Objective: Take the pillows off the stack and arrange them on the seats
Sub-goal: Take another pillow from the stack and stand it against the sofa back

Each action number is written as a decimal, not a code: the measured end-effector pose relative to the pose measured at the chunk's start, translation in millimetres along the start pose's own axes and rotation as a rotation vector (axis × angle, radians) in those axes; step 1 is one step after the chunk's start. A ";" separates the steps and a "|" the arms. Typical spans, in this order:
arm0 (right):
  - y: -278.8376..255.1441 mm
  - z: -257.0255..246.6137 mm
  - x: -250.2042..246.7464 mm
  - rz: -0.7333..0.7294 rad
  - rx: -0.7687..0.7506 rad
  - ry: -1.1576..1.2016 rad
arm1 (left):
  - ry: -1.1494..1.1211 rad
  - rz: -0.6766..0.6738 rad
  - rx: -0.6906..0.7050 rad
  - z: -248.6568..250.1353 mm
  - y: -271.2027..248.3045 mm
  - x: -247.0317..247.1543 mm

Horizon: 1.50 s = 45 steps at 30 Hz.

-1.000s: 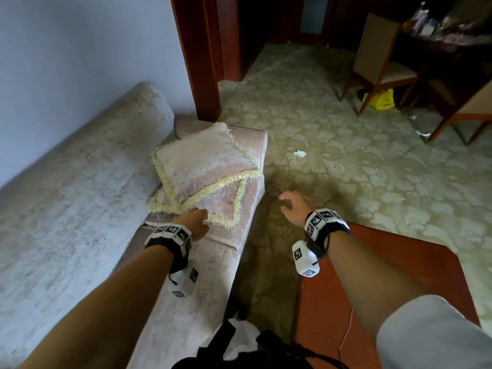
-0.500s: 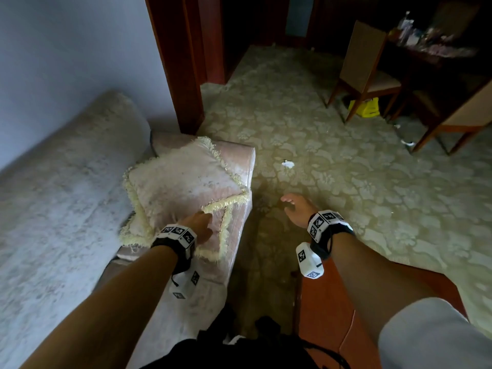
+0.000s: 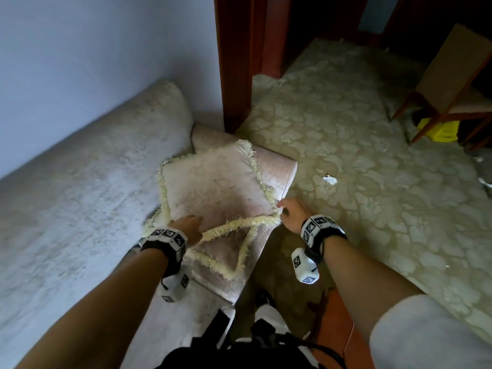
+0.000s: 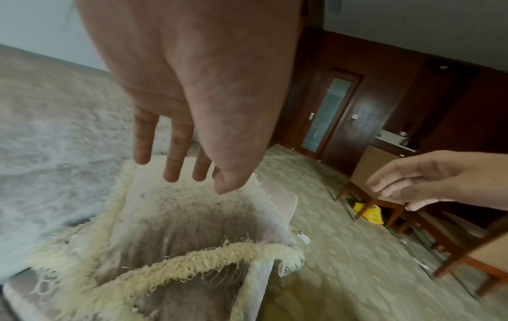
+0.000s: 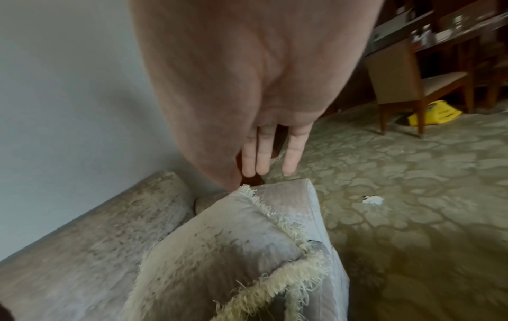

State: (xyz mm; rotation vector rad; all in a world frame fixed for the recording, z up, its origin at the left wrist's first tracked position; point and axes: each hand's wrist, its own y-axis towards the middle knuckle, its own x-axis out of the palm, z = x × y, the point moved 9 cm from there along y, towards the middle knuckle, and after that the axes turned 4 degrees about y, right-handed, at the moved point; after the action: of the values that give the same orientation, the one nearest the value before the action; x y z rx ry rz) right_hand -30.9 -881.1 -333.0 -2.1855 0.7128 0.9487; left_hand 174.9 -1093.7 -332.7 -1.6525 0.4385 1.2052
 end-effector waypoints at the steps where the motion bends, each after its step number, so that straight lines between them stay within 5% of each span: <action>1: 14.5 -6.5 -1.8 -0.024 -0.029 -0.015 | -0.015 0.010 -0.030 -6.7 4.6 -2.9; 7: 89.8 -59.5 -20.3 -0.130 -0.209 -0.164 | -0.108 0.045 -0.231 -37.8 29.2 -17.7; 12: 126.0 -74.3 -2.9 -0.216 -0.318 -0.250 | -0.117 0.012 -0.261 -25.2 34.2 0.6; 24: 142.4 -41.2 129.1 -0.412 -0.377 -0.307 | -0.183 0.147 -0.280 -25.1 69.4 68.0; 31: 168.8 -2.0 192.8 -0.271 -0.331 -0.426 | -0.087 0.090 -0.147 -17.6 137.2 140.6; 35: 177.6 14.6 218.0 -0.203 -0.241 -0.370 | -0.090 0.057 -0.193 -27.1 169.0 180.6; 45: 177.9 2.0 202.4 -0.003 -0.247 -0.293 | -0.073 0.157 -0.182 -36.4 174.5 173.4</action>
State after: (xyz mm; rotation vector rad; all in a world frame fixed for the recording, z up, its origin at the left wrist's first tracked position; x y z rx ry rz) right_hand -33.6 -1039.0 -551.3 -2.1851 0.4734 1.3827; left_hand 138.4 -1156.9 -570.4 -1.7466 0.4297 1.4532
